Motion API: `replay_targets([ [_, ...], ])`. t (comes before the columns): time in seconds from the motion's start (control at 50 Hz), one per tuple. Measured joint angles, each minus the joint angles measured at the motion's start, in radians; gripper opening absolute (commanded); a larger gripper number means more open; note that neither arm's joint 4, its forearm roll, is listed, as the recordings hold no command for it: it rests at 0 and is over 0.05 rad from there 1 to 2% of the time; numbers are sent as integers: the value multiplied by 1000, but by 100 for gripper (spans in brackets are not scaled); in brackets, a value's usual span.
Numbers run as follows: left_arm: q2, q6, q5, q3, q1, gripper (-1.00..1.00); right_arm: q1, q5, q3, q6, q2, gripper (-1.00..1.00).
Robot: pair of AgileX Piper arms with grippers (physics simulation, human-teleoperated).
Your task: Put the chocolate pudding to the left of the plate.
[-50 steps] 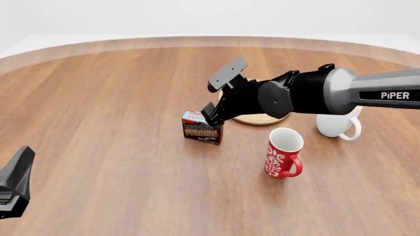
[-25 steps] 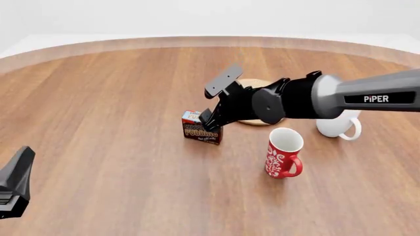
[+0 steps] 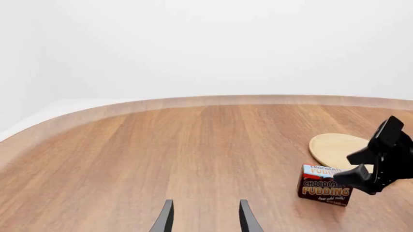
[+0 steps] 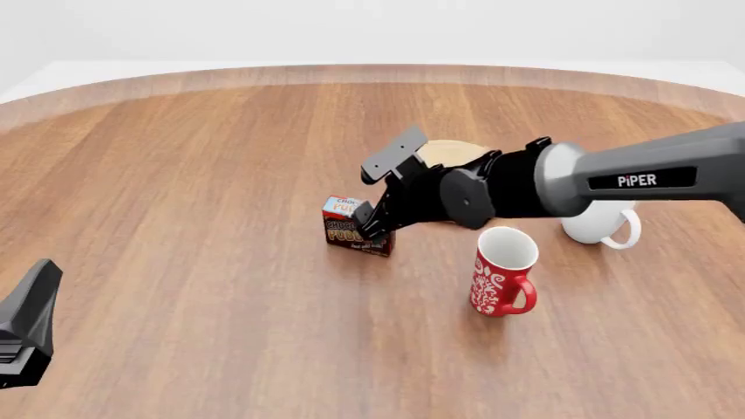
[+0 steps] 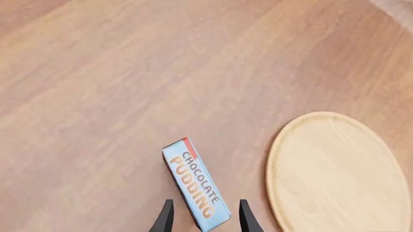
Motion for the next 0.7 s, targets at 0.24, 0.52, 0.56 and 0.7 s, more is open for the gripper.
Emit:
replay_targets([
  [0.24, 0, 0, 0, 0, 0, 100, -6, -22, 6, 7, 25, 100],
  [0.52, 0, 0, 0, 0, 0, 100, -8, -42, 15, 16, 44, 100],
  [0.56, 0, 0, 0, 0, 0, 100, -8, -45, 15, 17, 47, 100],
  [0.7, 0, 0, 0, 0, 0, 100, -6, -53, 14, 21, 60, 100],
])
